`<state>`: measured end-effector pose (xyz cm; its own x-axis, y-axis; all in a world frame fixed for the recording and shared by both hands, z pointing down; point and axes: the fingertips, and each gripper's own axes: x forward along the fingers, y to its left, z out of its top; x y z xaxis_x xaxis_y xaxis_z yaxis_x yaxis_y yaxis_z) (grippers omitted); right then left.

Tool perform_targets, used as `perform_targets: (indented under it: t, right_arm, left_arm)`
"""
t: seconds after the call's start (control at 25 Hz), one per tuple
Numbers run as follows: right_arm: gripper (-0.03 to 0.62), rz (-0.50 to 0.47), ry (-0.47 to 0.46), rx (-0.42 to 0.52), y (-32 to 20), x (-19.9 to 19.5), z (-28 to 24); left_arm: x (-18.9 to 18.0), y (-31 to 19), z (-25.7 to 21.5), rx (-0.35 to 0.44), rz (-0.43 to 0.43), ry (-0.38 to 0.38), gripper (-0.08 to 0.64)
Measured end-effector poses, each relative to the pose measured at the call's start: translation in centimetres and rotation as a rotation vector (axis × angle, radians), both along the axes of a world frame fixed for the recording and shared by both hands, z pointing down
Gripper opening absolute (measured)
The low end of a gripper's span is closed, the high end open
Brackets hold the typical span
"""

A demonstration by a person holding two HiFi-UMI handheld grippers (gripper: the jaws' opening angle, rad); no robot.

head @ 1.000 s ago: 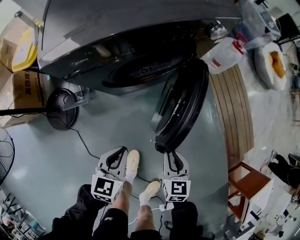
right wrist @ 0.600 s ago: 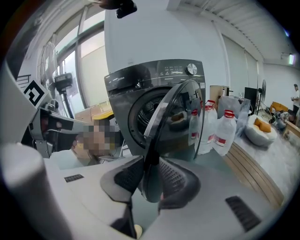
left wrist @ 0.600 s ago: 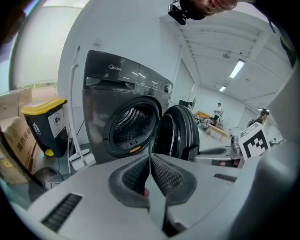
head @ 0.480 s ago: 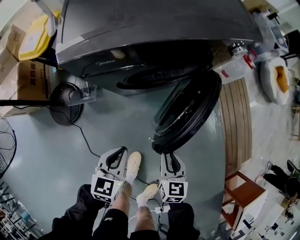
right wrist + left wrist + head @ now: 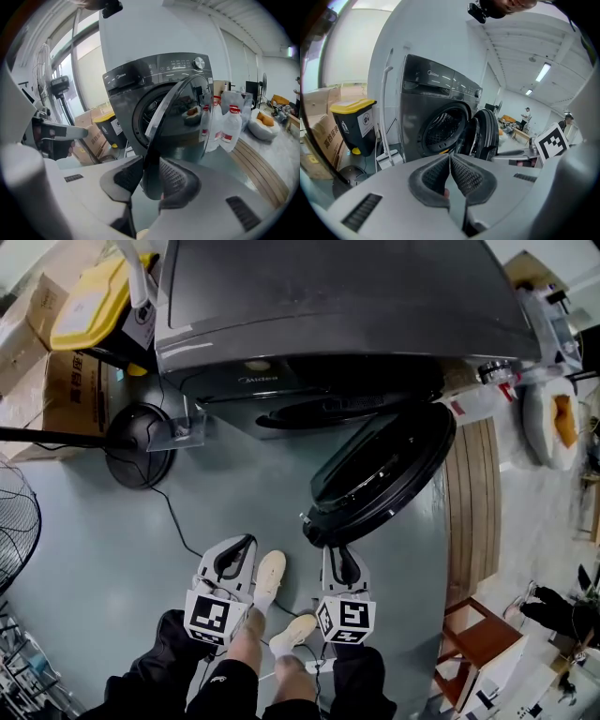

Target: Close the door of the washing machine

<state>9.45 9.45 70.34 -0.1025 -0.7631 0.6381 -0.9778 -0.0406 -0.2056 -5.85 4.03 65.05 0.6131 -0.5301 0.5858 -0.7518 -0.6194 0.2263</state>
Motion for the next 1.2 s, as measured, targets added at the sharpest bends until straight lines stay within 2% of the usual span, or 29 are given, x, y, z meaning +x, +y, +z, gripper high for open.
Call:
perform_targets:
  t: [0.48, 1.2]
  right_arm:
    - [0.12, -0.03, -0.004, -0.017, -3.9, -3.6, 0.0]
    - [0.112, -0.119, -0.017, 0.002, -9.6, -6.6, 0.0]
  left_arm:
    - [-4.2, -2.7, -0.8, 0.013, -0.043, 0.013, 0.031]
    - [-8.1, -5.7, -2.3, 0.061, -0.236, -0.001, 0.031]
